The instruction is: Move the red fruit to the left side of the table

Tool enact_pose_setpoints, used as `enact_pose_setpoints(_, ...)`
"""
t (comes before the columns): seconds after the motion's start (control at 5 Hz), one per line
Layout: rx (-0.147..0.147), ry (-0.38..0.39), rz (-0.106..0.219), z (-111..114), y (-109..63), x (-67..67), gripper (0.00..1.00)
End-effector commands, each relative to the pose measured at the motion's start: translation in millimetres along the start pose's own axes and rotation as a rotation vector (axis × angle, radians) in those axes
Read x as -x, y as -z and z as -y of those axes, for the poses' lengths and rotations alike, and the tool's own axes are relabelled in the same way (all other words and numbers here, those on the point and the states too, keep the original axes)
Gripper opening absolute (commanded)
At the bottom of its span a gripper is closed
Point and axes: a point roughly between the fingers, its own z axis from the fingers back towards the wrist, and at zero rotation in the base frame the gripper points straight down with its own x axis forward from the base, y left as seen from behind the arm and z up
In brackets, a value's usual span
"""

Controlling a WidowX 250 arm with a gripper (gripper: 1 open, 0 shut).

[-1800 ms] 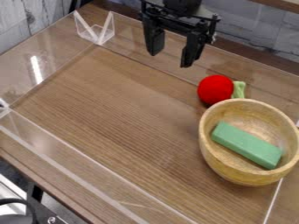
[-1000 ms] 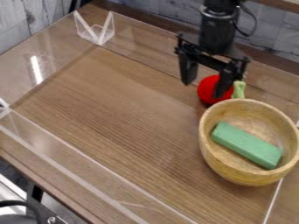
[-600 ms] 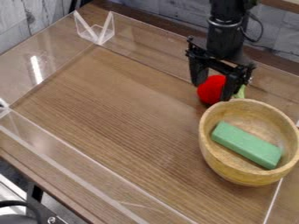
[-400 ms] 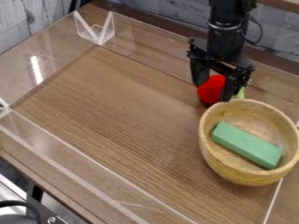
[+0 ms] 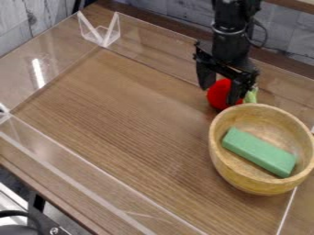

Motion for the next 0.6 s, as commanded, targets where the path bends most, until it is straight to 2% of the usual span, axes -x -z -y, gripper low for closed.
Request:
enact_pose_setpoints(0.0, -0.006, 0.013, 0.050, -0.7, -9.6, -7.2, 1.00)
enact_pose_setpoints(0.4, -0.008, 0.030, 0.057, 2.5, -5.3, -10.3, 1.00)
